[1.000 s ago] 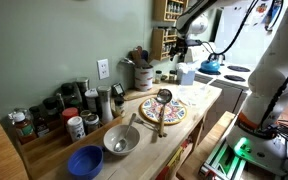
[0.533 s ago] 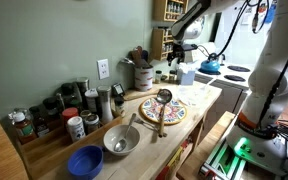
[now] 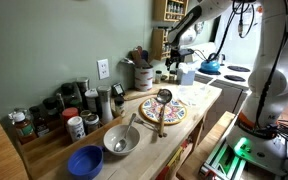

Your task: Pick up two jars from the right side of the counter and put them on the second bottom shelf

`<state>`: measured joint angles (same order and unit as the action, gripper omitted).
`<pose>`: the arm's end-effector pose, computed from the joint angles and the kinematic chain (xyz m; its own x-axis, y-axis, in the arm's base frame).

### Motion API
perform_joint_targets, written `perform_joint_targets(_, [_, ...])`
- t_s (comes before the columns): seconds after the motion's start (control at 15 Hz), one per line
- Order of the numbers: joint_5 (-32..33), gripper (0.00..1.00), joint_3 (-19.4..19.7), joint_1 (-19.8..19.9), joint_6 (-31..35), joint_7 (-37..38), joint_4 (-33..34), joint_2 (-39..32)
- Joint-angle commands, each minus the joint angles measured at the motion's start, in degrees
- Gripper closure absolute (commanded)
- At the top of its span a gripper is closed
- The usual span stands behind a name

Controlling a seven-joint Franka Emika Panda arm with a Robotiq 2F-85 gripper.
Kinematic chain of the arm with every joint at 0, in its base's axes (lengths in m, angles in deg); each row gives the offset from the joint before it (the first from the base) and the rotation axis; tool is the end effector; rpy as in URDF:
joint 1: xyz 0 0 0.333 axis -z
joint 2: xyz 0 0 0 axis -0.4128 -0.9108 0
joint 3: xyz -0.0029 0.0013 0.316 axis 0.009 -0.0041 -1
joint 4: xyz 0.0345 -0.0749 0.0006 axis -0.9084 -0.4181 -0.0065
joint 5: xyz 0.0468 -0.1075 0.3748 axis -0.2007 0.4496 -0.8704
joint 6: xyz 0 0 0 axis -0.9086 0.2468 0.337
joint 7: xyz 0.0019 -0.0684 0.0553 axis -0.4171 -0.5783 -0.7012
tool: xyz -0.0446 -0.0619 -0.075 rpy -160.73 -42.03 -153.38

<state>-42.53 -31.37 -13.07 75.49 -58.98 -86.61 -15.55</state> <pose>0.5674 -0.2125 0.3331 0.9808 -0.1437 0.1320 -0.1559 -0.9839 0.0873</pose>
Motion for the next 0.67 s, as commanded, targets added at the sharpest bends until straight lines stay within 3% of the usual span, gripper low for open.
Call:
perform_joint_targets(0.0, [0.77,0.00,0.11,1.06,-0.54,-1.14,3.47,-3.60])
perform_joint_targets(0.6, [-2.80,0.00,-1.74,4.10,-0.40,-5.82,6.84,-7.45])
